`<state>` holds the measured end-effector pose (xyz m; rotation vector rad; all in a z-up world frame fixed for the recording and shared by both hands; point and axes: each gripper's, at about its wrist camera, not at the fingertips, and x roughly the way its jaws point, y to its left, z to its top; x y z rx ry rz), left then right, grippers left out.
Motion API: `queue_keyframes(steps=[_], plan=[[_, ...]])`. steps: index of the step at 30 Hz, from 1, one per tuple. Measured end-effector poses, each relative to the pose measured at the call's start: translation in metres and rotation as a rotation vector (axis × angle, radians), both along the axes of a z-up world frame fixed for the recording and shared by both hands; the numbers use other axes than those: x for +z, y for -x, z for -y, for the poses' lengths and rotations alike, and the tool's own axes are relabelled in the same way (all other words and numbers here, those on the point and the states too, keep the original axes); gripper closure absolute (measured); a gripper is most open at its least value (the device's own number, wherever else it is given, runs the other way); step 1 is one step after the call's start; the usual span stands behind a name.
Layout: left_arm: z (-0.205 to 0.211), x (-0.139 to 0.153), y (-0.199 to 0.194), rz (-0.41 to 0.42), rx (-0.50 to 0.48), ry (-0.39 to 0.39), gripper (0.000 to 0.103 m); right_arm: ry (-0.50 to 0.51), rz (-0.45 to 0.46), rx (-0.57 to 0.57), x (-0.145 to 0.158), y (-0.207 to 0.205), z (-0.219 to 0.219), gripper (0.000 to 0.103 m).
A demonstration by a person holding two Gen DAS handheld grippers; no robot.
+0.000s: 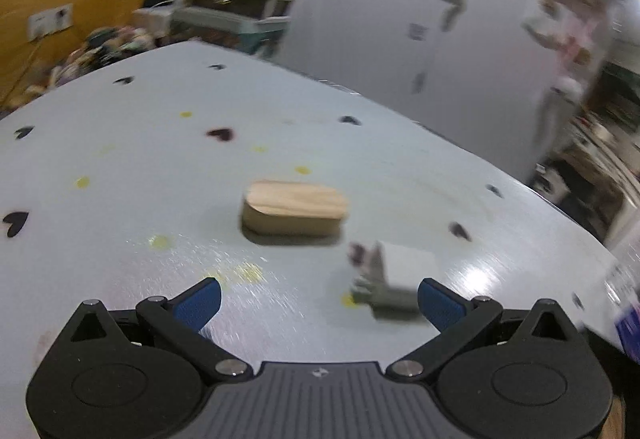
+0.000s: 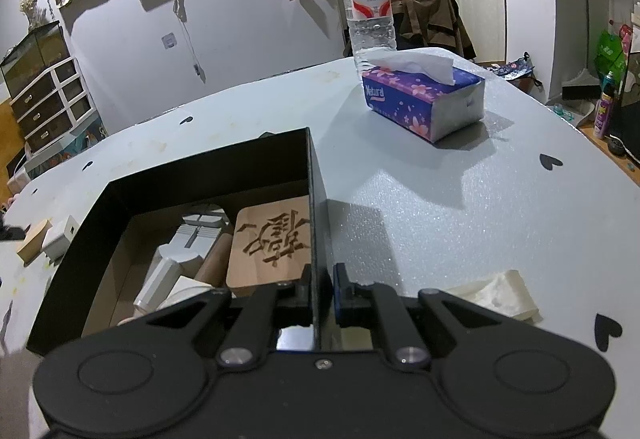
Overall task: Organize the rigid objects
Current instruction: 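Move the left tool back and grasp the oval wooden block, then carry the oval wooden block with the left tool into the box and release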
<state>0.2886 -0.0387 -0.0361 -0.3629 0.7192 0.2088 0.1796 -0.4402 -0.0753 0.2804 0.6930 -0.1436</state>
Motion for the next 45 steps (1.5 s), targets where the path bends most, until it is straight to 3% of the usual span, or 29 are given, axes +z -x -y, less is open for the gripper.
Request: queue_keyframes(steps=[13,18,22,28,34,40,45], plan=[[0.007,-0.013,-0.084,-0.012,0.086,-0.191,0.000,0.010,-0.018,-0.018,0.002,-0.003,-0.003,0.095],[0.003,-0.022,-0.096,-0.042,0.085,-0.196,0.002,0.015,-0.022,-0.031,0.003,-0.005,-0.004,0.095],[-0.001,-0.028,-0.098,-0.052,0.085,-0.193,0.013,0.020,-0.025,-0.036,0.003,-0.005,-0.005,0.095],[-0.002,-0.028,-0.093,-0.033,0.027,-0.204,0.014,0.021,-0.028,-0.038,0.004,-0.006,-0.005,0.096],[-0.003,-0.020,-0.075,0.032,-0.117,-0.191,0.014,0.028,-0.028,-0.037,0.004,-0.006,-0.006,0.097],[0.009,0.009,-0.044,0.180,-0.374,-0.208,0.014,0.023,-0.029,-0.041,0.004,-0.006,-0.006,0.097],[0.034,0.030,-0.025,0.245,-0.582,-0.244,0.014,0.019,-0.030,-0.046,0.004,-0.006,-0.005,0.097]])
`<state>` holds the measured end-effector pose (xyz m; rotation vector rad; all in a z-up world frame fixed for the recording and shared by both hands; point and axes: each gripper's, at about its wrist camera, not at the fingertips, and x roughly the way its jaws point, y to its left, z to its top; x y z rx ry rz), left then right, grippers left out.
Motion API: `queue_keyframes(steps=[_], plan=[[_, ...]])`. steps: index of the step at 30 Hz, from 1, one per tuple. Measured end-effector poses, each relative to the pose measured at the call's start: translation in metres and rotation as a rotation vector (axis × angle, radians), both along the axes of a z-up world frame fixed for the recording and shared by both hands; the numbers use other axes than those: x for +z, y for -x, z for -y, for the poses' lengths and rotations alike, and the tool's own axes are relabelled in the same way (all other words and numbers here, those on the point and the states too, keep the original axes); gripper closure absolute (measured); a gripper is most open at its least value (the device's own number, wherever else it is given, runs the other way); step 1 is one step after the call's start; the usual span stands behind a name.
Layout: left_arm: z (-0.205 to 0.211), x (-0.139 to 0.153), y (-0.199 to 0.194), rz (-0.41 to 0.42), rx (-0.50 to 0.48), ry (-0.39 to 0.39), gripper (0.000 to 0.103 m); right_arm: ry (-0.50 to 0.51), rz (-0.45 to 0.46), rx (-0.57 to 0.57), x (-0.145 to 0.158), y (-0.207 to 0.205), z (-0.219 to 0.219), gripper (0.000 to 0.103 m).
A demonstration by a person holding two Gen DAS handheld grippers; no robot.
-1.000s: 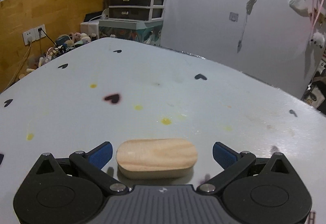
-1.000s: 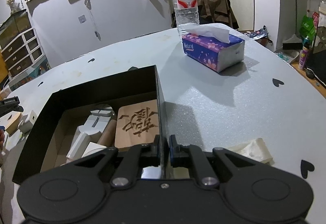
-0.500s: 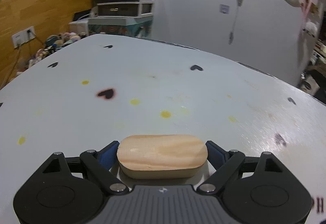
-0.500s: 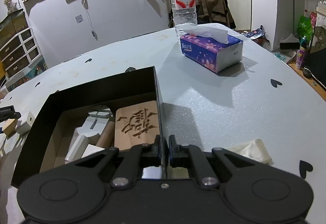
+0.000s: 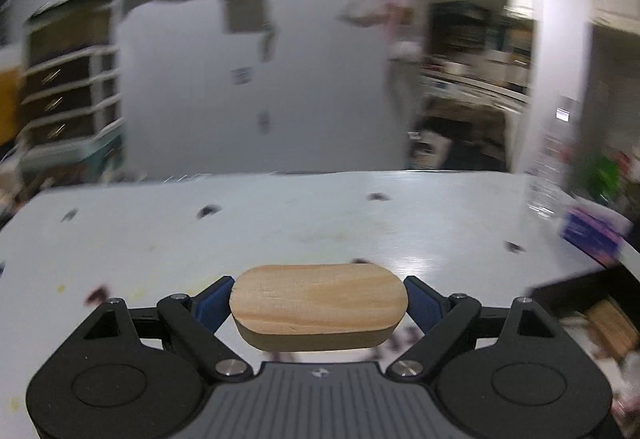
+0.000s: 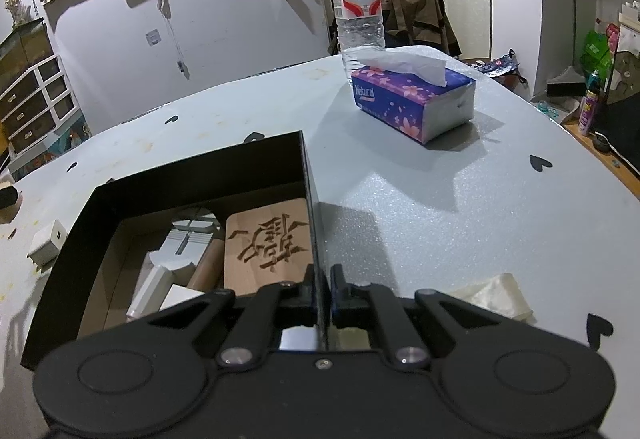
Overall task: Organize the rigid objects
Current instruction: 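Carry the oval wooden block with the left tool into the box and release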
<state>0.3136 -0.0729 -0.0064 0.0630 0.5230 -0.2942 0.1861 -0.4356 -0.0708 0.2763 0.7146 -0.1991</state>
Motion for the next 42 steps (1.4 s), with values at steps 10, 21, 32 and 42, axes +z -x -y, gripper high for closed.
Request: queue_keyframes(steps=[10,21,32,42], plan=[[0.065,0.015,0.017,0.033,-0.448,-0.147,0.014,-0.012,0.005,-0.007,-0.001,0.001,0.002,0.097],[0.112,0.002,0.014,-0.016,-0.856,-0.236,0.014,-0.016,0.006,-0.025,-0.001,0.000,0.001,0.097],[0.152,-0.014,0.012,-0.073,-1.152,-0.384,0.014,-0.001,-0.006,-0.045,0.000,-0.002,-0.002,0.097],[0.166,-0.028,-0.002,-0.092,-1.179,-0.402,0.013,0.007,-0.013,-0.051,0.001,-0.003,-0.004,0.097]])
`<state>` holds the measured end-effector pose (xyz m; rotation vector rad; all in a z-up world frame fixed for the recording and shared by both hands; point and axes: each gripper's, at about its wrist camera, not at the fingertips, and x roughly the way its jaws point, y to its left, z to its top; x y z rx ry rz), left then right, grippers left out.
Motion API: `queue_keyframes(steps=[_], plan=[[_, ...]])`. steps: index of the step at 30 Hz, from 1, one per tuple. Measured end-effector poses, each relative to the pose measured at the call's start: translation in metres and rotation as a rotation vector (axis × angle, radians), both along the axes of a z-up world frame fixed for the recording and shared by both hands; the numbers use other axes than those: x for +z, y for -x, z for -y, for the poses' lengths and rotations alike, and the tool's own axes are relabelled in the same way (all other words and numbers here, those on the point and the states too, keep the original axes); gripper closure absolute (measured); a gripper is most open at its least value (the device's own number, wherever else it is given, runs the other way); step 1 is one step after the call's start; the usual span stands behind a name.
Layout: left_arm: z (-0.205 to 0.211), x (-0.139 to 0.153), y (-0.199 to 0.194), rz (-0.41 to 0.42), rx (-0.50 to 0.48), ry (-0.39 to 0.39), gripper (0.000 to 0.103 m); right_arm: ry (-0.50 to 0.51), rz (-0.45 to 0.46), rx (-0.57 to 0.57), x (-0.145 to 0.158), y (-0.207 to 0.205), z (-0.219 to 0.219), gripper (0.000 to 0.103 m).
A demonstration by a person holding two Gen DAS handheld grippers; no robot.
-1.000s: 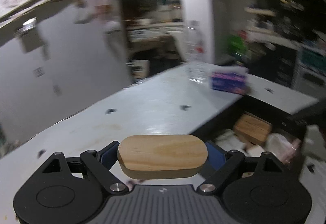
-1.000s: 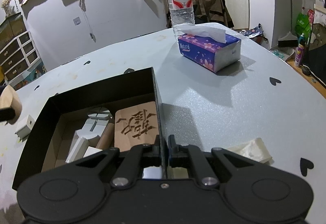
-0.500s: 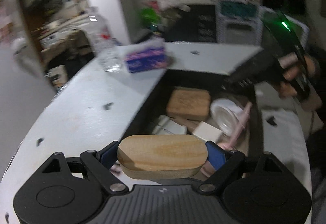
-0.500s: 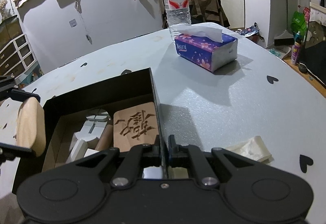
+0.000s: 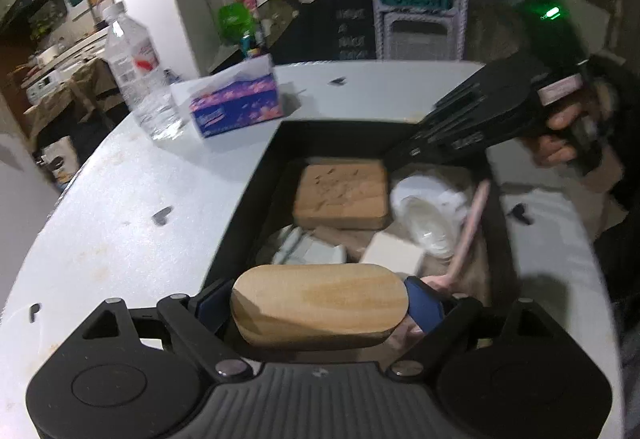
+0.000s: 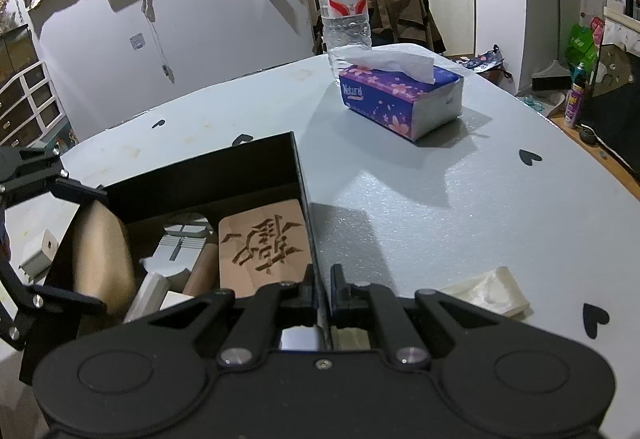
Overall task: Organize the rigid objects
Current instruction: 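Carry the oval wooden block with the left tool into the box and release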
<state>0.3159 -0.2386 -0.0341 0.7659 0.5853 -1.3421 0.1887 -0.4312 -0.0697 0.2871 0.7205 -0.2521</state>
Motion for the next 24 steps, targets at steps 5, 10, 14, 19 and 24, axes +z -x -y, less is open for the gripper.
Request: queue_keyframes(steps=[5,10,14,19,24], plan=[[-0.006,-0.004,-0.001,-0.014,0.009,-0.010,0.006,0.001,0.000,0.000,0.000,0.000,0.000,0.097],[-0.013,0.002,0.001,-0.042,0.006,0.006,0.005,-0.005,0.002,-0.003,-0.001,0.000,0.001,0.097],[-0.017,0.008,0.007,-0.058,0.010,0.026,0.005,-0.008,0.002,-0.006,-0.001,0.000,0.001,0.097],[-0.026,0.021,0.017,-0.076,0.014,0.068,0.005,-0.007,0.004,-0.009,-0.001,0.000,0.001,0.096],[-0.042,0.037,0.027,-0.089,0.053,0.135,0.002,-0.008,0.007,-0.007,-0.001,0.000,0.002,0.097]])
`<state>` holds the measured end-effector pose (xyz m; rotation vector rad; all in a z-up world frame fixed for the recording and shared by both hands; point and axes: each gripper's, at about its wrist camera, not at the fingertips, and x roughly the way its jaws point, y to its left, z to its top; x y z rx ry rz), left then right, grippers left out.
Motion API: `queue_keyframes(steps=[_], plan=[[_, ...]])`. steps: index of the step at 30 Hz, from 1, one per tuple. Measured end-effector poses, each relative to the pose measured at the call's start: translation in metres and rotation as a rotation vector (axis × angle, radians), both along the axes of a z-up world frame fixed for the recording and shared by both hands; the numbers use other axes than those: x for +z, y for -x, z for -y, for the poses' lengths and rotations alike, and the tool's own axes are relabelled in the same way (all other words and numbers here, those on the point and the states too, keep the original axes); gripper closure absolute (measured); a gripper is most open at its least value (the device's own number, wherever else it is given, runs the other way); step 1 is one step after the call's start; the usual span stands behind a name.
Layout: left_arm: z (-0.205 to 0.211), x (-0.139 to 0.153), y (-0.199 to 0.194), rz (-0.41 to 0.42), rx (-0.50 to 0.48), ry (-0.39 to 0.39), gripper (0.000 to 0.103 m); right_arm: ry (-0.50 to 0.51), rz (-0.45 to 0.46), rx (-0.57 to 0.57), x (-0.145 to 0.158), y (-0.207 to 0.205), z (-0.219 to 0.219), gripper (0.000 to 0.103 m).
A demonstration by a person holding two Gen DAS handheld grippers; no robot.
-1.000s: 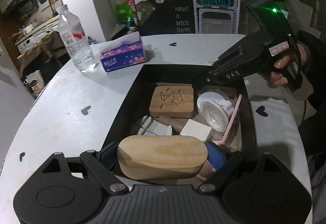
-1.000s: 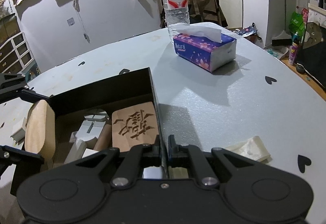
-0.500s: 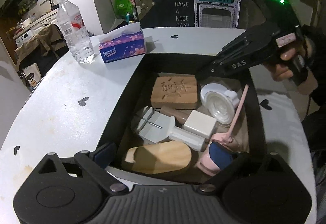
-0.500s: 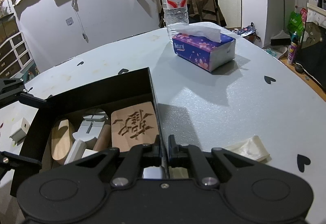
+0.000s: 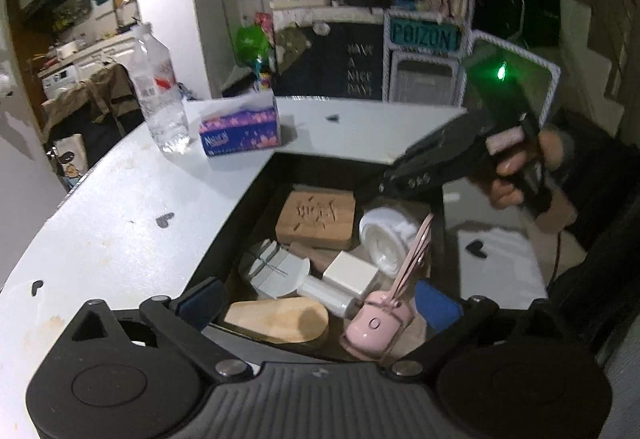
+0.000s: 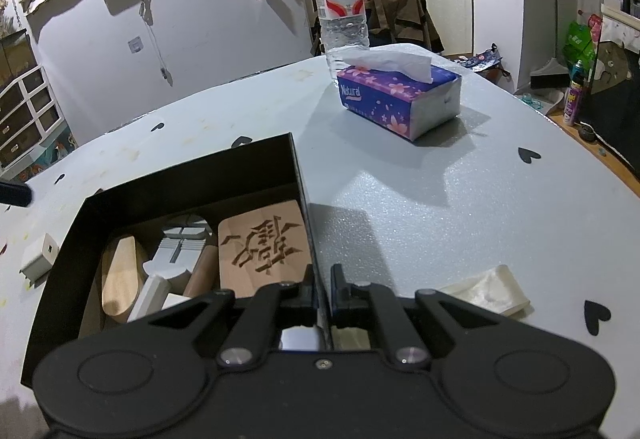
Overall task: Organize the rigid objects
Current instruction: 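Carry the oval wooden block with the left tool into the box and release, then move the left tool back and grasp the white charger plug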
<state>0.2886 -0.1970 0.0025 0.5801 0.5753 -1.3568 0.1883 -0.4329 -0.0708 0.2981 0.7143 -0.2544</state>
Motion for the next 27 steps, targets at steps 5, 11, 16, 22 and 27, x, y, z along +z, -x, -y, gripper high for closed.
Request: queue_keyframes(steps=[5,11,16,22,27], plan=[[-0.023,0.012,0.007,-0.021,0.101,0.067,0.001,-0.003,0.003,0.007,0.000,0.000,0.001,0.097],[-0.059,0.017,0.014,-0.008,0.258,0.133,0.000,-0.008,0.008,0.013,0.000,0.001,0.001,0.097],[-0.087,0.013,0.018,0.005,0.400,0.159,0.000,-0.011,0.012,0.014,-0.001,0.002,0.001,0.097],[-0.111,0.000,0.012,0.015,0.685,0.172,0.000,-0.012,0.014,0.013,-0.001,0.002,0.001,0.097],[-0.132,-0.019,-0.007,-0.101,0.999,0.181,0.000,-0.013,0.014,0.015,-0.001,0.002,0.001,0.097]])
